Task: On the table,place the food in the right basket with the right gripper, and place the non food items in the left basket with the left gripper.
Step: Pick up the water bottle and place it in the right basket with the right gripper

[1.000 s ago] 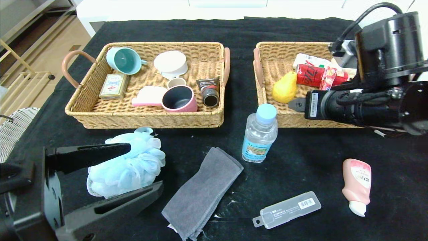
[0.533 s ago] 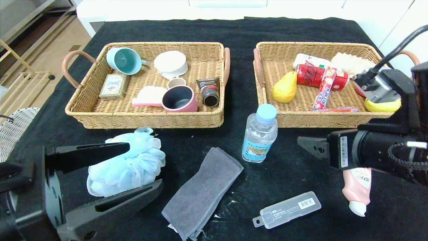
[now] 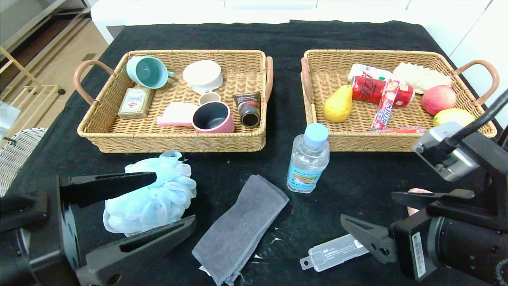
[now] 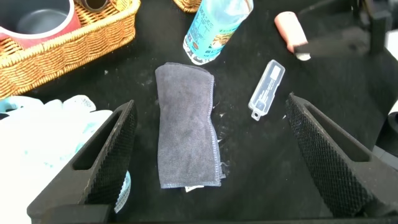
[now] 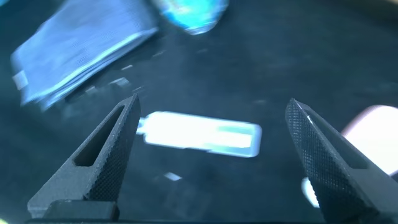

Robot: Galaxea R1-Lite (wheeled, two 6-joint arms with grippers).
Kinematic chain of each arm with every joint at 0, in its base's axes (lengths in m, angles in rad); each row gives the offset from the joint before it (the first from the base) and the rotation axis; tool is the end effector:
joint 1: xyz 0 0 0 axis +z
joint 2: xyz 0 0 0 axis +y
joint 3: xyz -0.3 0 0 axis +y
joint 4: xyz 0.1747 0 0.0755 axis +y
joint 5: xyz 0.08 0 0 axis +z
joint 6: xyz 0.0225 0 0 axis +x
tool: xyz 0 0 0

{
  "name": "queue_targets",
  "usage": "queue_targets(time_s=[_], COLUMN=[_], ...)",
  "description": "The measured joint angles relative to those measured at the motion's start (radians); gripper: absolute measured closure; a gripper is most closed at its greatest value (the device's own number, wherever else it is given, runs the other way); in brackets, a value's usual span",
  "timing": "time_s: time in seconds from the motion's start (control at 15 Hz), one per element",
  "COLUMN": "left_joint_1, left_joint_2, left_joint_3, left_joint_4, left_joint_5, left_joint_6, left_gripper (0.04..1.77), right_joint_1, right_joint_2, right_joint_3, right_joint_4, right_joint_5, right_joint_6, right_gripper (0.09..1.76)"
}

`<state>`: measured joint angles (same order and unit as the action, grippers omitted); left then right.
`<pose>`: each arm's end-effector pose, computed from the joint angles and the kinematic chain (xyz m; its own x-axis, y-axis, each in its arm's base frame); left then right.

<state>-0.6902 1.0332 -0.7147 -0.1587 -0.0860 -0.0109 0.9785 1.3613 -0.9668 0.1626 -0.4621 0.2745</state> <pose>0.1044 -0.0887 0.2584 0.7038 -0.6925 -0.1585 0.6984 0.7153 -0.0244 0.1272 0.1710 0.2430 0.7940 0.3815 -0.4733 -0.4315 0.9021 0.0032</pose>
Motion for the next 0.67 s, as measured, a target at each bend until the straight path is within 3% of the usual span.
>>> queue_targets(time_s=[0.2, 0.67], left_joint_1=[0.000, 0.003], left_joint_2=[0.004, 0.022], left_joint_3=[0.001, 0.007], left_joint_4=[-0.001, -0.006], left_joint_5=[0.001, 0.014], left_joint_6=[-0.001, 0.006], left_gripper=[0.09, 0.09], right_joint_1=[0.062, 0.166], right_joint_2=[0.028, 0.191], right_joint_3=[-0.004, -0.022], right_joint_4=[-0.068, -0.306], right_joint_5=[-0.024, -0.228], right_joint_6=[0.003, 0.010], right_gripper=[0.15, 0.15])
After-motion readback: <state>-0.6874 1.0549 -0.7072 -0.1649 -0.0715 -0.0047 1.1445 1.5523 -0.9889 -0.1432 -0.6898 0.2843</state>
